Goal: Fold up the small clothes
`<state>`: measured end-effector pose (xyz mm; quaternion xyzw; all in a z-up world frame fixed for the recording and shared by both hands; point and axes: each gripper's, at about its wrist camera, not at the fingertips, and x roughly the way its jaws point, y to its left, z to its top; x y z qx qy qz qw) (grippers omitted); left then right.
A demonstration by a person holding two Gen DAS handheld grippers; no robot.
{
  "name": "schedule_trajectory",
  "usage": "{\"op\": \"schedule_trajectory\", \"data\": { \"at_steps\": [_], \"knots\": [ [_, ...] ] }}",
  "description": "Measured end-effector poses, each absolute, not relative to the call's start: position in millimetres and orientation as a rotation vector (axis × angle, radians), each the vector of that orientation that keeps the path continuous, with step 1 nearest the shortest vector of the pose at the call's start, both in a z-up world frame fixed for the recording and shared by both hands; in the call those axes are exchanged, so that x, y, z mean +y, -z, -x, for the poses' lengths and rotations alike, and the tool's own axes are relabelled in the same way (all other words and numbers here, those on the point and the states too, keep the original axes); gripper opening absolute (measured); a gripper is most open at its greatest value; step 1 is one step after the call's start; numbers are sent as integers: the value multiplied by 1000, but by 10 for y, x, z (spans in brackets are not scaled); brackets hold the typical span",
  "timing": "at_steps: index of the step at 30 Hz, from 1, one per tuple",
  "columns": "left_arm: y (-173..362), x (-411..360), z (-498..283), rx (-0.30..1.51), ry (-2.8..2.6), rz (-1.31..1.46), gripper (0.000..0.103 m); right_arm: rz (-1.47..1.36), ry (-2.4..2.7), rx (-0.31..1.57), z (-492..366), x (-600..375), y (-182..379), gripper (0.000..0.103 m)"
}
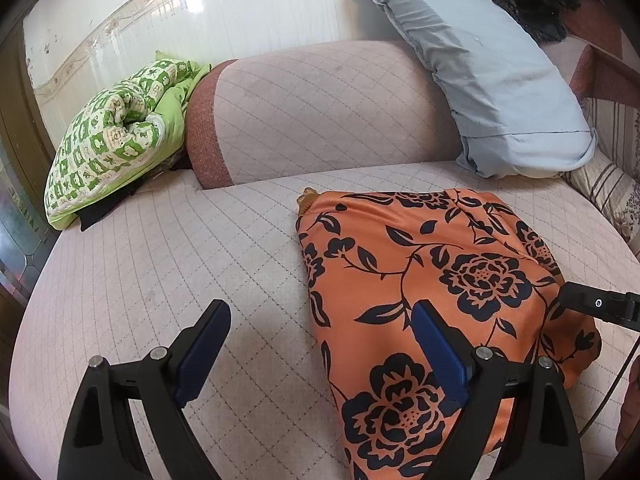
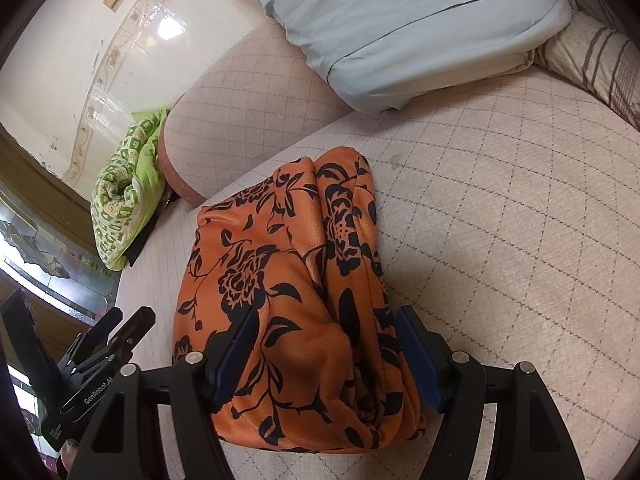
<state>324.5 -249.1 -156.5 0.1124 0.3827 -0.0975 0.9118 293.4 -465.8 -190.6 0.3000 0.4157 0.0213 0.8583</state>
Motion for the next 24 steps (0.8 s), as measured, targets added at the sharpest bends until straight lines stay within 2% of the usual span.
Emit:
{"op": "schedule_trajectory", "data": {
  "at_steps": [24],
  "knots": [
    [1615,-2480,-3268,795,200,-226,92,-628,-55,876,-2956,-4637,1920,73]
  ]
}}
